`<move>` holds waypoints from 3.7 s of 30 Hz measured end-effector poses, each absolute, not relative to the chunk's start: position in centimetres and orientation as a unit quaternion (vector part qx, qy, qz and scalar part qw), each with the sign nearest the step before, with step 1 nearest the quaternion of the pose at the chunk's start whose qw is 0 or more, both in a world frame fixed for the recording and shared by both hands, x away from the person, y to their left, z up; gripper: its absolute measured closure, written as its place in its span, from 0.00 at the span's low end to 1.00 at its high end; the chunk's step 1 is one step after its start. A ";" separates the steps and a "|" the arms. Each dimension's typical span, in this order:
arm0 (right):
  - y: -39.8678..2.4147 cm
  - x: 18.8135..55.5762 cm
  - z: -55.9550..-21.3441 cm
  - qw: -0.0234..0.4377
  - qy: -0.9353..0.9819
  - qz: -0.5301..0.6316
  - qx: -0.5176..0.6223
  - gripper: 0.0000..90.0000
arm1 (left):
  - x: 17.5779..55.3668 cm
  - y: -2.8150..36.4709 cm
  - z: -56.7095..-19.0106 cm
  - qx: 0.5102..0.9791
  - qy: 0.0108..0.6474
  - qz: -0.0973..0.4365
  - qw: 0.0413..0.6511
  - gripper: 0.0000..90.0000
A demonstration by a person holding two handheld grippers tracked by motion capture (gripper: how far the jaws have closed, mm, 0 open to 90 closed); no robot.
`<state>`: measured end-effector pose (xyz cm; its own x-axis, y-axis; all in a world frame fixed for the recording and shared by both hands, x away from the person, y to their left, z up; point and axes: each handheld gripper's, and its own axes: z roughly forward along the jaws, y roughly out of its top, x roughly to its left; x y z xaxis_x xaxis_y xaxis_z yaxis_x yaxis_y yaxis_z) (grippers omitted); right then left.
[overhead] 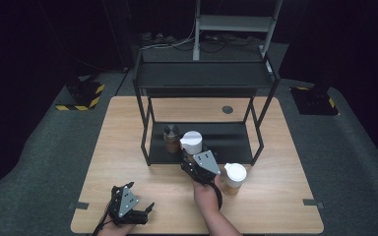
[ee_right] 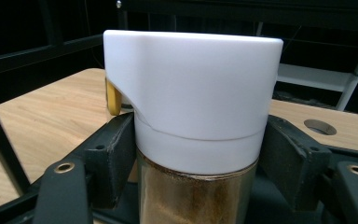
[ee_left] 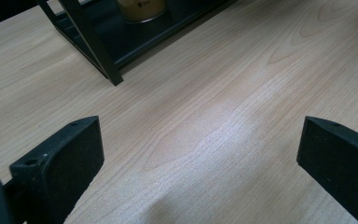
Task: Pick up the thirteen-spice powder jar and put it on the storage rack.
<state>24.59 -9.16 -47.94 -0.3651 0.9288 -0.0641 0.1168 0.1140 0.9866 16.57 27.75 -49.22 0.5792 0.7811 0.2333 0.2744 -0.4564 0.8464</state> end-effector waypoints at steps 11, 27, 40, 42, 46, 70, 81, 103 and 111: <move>-8.8 26.4 -47.8 0.388 0.633 0.524 0.416 0.33 | 16.5 27.8 -49.3 0.791 0.332 0.316 0.404 0.01; -7.8 28.9 -48.3 0.388 0.628 0.518 0.432 0.33 | 16.6 28.1 -49.3 0.790 0.333 0.312 0.410 0.01; -7.6 30.5 -48.5 0.391 0.625 0.513 0.440 0.33 | 16.5 28.2 -49.4 0.789 0.331 0.314 0.412 0.01; -7.7 30.7 -48.5 0.389 0.624 0.513 0.443 0.33 | 16.5 28.2 -49.4 0.788 0.331 0.313 0.413 0.01; -7.9 31.1 -48.8 0.382 0.621 0.516 0.449 0.33 | 16.5 28.3 -49.4 0.787 0.332 0.312 0.415 0.01; -7.7 30.6 -50.3 0.393 0.619 0.516 0.442 0.33 | 16.4 28.3 -49.5 0.786 0.332 0.313 0.417 0.01; -7.8 29.8 -50.5 0.393 0.619 0.516 0.443 0.33 | 16.4 28.3 -49.5 0.787 0.330 0.315 0.415 0.01; -8.3 30.0 -50.2 0.377 0.622 0.518 0.450 0.22 | 16.3 28.3 -49.5 0.787 0.330 0.316 0.415 0.01; -8.5 30.0 -50.0 0.372 0.624 0.518 0.452 0.17 | 16.3 28.2 -49.5 0.787 0.330 0.317 0.415 0.01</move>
<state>29.98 -8.48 -49.97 -0.3147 0.9492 0.0045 0.1782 0.0544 0.9825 16.32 28.20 -49.50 0.5822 0.7813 0.2250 0.2562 -0.4389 0.8612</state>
